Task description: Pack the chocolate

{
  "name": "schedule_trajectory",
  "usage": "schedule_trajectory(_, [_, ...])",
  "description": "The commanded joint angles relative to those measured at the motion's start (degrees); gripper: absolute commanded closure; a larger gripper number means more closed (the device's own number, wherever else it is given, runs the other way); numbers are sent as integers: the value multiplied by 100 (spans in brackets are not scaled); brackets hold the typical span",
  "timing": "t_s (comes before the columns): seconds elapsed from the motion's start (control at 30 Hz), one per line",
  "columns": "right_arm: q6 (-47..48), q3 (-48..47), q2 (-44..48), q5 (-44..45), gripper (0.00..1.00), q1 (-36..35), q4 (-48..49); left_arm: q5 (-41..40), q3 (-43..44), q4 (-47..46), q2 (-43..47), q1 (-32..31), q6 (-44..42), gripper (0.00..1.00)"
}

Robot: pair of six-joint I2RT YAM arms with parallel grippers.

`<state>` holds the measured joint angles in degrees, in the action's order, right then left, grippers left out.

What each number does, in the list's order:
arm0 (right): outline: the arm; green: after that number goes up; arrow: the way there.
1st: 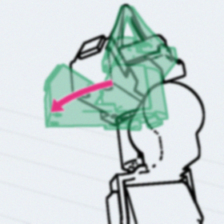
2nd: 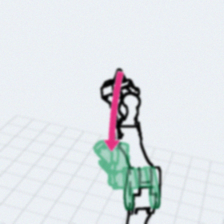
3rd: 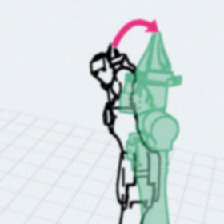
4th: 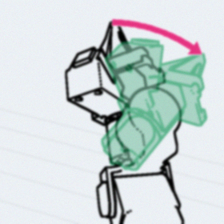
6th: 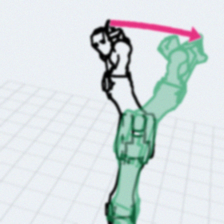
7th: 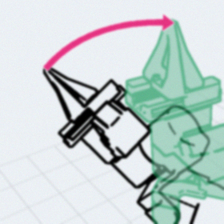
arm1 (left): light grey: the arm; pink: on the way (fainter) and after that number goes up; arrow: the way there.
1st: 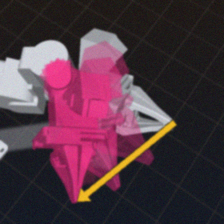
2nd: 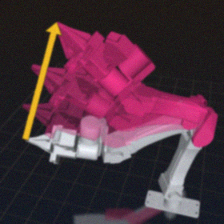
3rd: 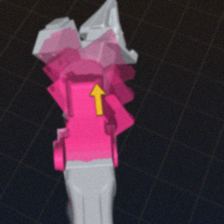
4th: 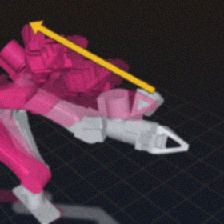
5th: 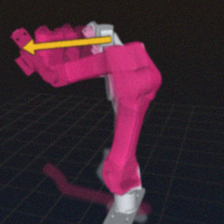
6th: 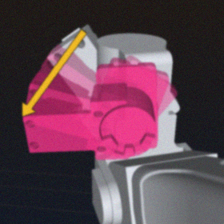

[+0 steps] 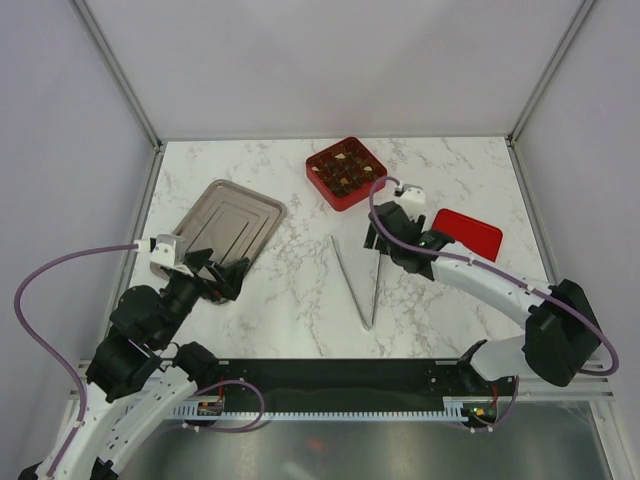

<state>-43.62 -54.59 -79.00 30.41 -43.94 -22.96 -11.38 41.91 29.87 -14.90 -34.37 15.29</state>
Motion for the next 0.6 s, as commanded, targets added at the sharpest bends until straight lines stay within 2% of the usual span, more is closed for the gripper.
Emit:
schedule_trajectory(0.0, [572, -210, -36, 236, 29, 815, -200, 127, 72, -130, 31, 9, -114, 0])
schedule_trajectory(0.03, [634, -219, -158, 246, 38, 1122, -183, 136, 72, -139, 39, 9, -105, 0])
schedule_trajectory(0.17, [959, -350, -711, -26, 51, 1905, -95, 153, 63, -130, 48, 9, -88, 0])
schedule_trajectory(0.2, [1038, -342, -713, -27, 52, 1907, -25, 162, 63, -130, 57, 9, -87, 0])
schedule_trajectory(0.27, [1127, -368, -1177, -245, 58, 2423, 72, 153, 72, -139, 57, 9, -87, 0])
schedule_trajectory(0.4, [1145, -360, -1495, -1001, 62, 2777, 406, 144, 63, -130, 66, 9, -79, 0])
schedule_trajectory(0.57, [1092, -386, -1838, -1230, 62, 3040, 582, 153, 72, -130, -13, 9, -87, 0])
